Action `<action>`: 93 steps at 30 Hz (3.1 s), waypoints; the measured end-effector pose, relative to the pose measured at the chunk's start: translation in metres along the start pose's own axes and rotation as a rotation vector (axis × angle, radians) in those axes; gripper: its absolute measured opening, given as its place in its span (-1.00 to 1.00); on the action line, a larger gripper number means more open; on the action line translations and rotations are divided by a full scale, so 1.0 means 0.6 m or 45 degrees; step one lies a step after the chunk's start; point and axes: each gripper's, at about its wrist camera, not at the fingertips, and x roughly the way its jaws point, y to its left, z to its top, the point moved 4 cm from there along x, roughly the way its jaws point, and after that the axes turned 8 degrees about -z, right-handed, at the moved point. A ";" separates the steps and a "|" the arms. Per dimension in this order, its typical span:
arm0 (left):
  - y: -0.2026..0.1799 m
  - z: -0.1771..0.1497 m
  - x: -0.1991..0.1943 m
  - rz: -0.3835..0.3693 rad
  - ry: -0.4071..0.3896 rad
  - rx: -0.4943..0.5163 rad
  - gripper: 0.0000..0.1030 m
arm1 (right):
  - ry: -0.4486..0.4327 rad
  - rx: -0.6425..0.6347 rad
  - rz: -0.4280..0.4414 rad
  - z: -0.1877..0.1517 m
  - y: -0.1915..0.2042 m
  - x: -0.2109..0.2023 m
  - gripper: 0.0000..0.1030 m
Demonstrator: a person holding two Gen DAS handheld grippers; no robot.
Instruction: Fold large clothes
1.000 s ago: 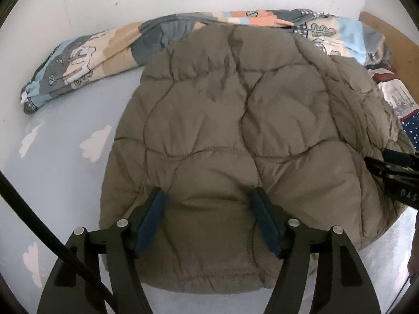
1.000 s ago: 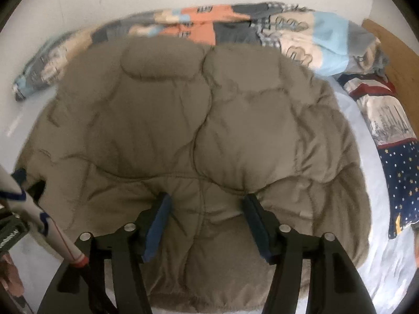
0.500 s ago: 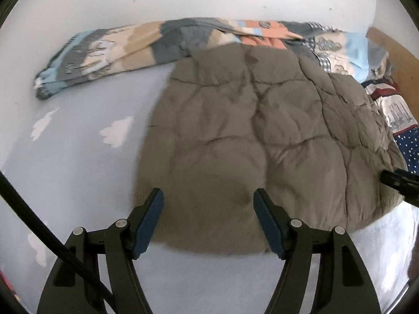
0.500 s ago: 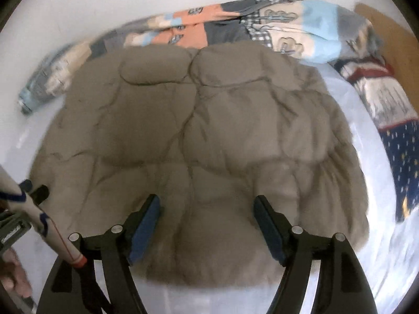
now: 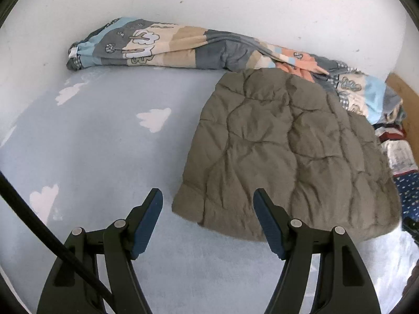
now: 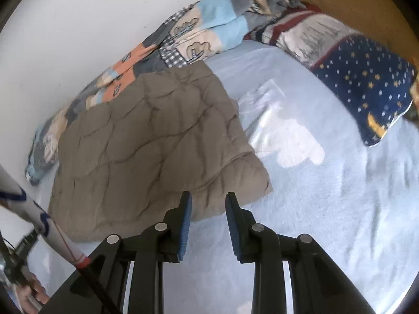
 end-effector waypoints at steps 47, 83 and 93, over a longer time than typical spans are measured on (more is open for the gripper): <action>-0.098 -0.019 0.081 0.199 0.068 0.396 0.46 | -0.223 -0.793 -0.342 -0.086 0.254 0.043 -0.01; -0.105 -0.024 0.080 0.224 0.073 0.428 0.46 | -0.289 -0.875 -0.373 -0.099 0.280 0.034 0.03; -0.105 -0.024 0.080 0.227 0.073 0.430 0.46 | -0.296 -0.889 -0.380 -0.101 0.281 0.033 0.04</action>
